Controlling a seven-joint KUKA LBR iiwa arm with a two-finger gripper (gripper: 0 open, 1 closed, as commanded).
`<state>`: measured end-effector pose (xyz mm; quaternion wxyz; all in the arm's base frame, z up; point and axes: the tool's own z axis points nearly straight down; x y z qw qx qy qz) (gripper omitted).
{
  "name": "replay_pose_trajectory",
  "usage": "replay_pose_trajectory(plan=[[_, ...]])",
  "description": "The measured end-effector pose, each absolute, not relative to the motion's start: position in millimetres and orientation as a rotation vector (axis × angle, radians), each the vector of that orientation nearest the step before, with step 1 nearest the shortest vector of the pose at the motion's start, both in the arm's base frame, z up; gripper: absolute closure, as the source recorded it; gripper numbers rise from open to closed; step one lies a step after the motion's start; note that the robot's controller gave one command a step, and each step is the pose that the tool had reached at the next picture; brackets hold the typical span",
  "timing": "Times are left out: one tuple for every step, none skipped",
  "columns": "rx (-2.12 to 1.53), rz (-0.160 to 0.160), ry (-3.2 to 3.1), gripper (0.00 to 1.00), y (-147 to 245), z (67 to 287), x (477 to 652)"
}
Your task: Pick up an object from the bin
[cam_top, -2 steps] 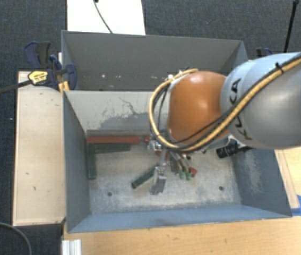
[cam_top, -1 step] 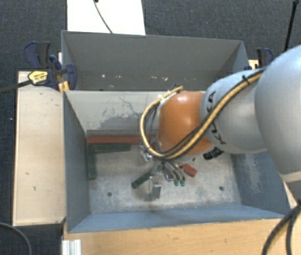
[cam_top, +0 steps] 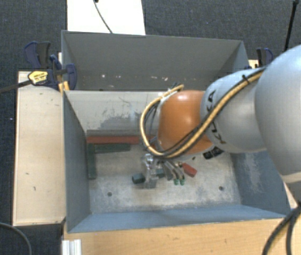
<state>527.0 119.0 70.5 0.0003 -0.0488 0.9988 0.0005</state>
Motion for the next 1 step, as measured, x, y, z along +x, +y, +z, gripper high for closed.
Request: replay_pose_trajectory(plan=[[-0.313,0.003,3.116,1.0,128.6,224.3,509.2]])
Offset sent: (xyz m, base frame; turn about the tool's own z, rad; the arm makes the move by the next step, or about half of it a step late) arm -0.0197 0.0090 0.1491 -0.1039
